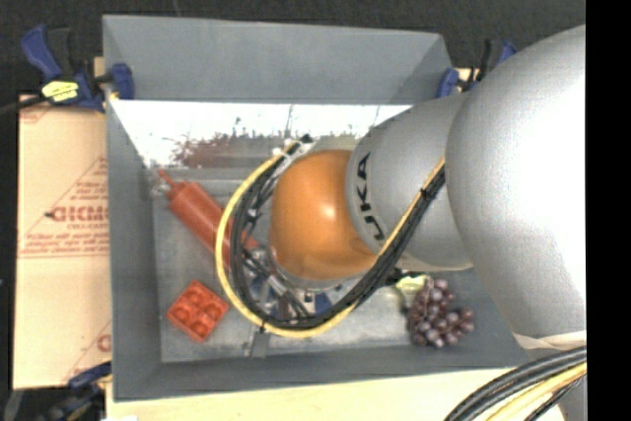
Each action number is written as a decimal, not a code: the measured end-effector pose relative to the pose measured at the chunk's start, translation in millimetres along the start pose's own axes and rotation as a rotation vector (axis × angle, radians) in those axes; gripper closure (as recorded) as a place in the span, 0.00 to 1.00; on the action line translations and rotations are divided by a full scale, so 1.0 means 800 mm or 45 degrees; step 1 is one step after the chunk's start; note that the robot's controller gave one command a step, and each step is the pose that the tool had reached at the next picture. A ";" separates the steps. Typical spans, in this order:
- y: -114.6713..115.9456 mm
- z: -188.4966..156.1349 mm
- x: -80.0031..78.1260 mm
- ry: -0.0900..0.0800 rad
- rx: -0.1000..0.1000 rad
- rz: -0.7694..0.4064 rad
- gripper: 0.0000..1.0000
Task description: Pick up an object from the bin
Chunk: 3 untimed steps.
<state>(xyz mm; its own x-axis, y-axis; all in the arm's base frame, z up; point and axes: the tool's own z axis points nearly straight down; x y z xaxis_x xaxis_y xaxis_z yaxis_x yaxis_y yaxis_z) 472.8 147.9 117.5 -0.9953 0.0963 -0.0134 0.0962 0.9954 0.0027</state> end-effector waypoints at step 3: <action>0.072 0.057 -0.004 0.000 -0.003 0.560 1.00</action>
Offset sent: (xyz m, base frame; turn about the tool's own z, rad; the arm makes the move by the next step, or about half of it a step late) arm 0.0506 0.0847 -0.0475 0.2028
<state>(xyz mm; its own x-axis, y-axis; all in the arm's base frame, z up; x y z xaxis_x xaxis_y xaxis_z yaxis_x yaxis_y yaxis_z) 482.3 204.6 72.3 -0.8594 0.5112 -0.0101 0.5111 0.8594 0.0104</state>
